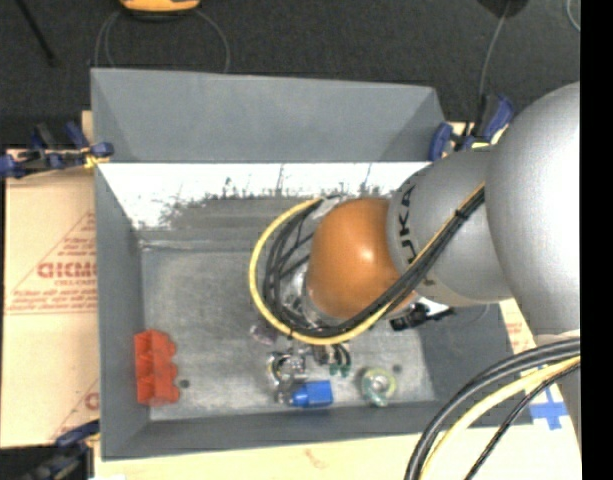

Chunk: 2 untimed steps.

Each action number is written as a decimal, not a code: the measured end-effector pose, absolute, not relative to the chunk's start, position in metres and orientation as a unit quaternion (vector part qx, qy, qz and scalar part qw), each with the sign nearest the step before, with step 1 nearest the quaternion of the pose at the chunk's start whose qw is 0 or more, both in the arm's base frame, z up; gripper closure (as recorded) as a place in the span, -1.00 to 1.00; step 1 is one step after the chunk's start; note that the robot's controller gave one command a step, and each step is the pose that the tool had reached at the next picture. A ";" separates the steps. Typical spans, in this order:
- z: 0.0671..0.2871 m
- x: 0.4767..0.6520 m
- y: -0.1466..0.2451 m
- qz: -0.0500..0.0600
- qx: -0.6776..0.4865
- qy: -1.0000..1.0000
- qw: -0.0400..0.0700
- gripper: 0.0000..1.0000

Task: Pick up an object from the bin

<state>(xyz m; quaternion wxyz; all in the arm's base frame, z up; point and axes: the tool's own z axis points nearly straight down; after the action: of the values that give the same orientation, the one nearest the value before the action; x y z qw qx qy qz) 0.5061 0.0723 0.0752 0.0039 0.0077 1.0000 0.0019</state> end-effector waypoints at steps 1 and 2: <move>0.074 0.491 0.038 0.003 0.009 1.000 0.010 -1.00; 0.074 0.490 0.048 0.000 -0.019 1.000 0.009 -1.00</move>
Offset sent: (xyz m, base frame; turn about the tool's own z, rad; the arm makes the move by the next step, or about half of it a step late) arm -0.0201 -0.0352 -0.0052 0.0026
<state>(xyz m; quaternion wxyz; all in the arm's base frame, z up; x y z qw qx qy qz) 0.4899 0.0482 0.0743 0.0094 -0.0188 0.9998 -0.0001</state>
